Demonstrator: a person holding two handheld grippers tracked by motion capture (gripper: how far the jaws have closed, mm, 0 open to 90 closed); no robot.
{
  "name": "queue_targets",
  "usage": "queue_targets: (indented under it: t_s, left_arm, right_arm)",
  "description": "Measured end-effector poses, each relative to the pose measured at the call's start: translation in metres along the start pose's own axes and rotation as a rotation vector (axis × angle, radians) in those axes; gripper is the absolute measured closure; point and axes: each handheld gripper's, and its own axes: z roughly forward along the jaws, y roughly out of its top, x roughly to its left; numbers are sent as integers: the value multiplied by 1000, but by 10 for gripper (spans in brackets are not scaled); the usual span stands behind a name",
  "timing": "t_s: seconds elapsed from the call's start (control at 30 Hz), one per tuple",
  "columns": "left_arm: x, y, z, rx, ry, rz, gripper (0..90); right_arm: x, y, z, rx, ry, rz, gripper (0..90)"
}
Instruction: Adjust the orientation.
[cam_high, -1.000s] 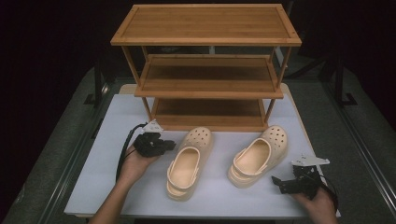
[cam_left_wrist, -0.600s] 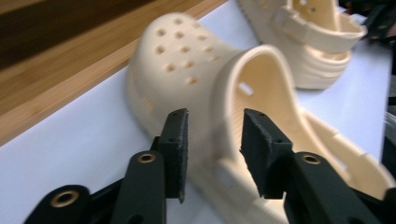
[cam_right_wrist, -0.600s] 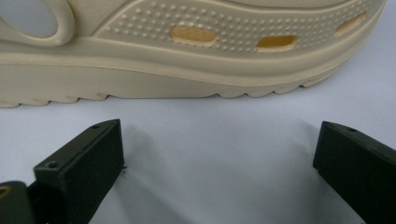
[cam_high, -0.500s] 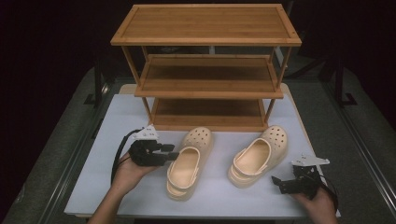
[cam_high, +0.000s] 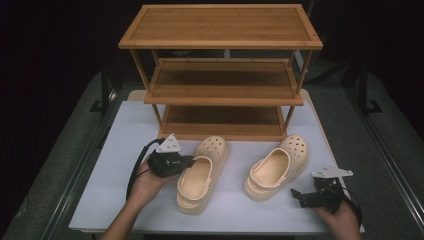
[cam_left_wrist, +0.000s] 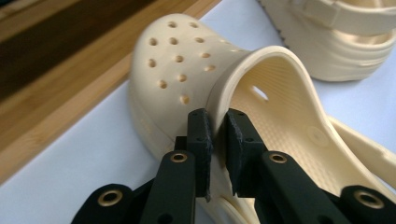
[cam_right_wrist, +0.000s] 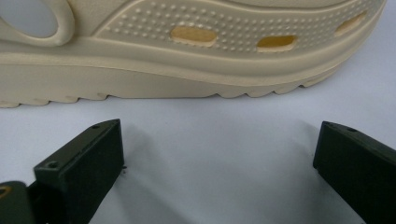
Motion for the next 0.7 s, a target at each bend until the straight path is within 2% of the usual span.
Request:
queue_targets:
  t_s: [0.07, 0.27, 0.53, 0.7]
  left_arm:
    - [1, 0, -2, 4, 20, 7, 820]
    - [9, -6, -16, -7, 66, -7, 833]
    - [25, -29, -41, -14, 141, -54, 836]
    - [28, -45, -51, -23, 139, -76, 835]
  right_arm:
    - [0, 0, 0, 0, 0, 0, 12]
    - [0, 0, 0, 0, 0, 0, 12]
    - [0, 0, 0, 2, 0, 0, 12]
    - [0, 0, 0, 2, 1, 2, 12]
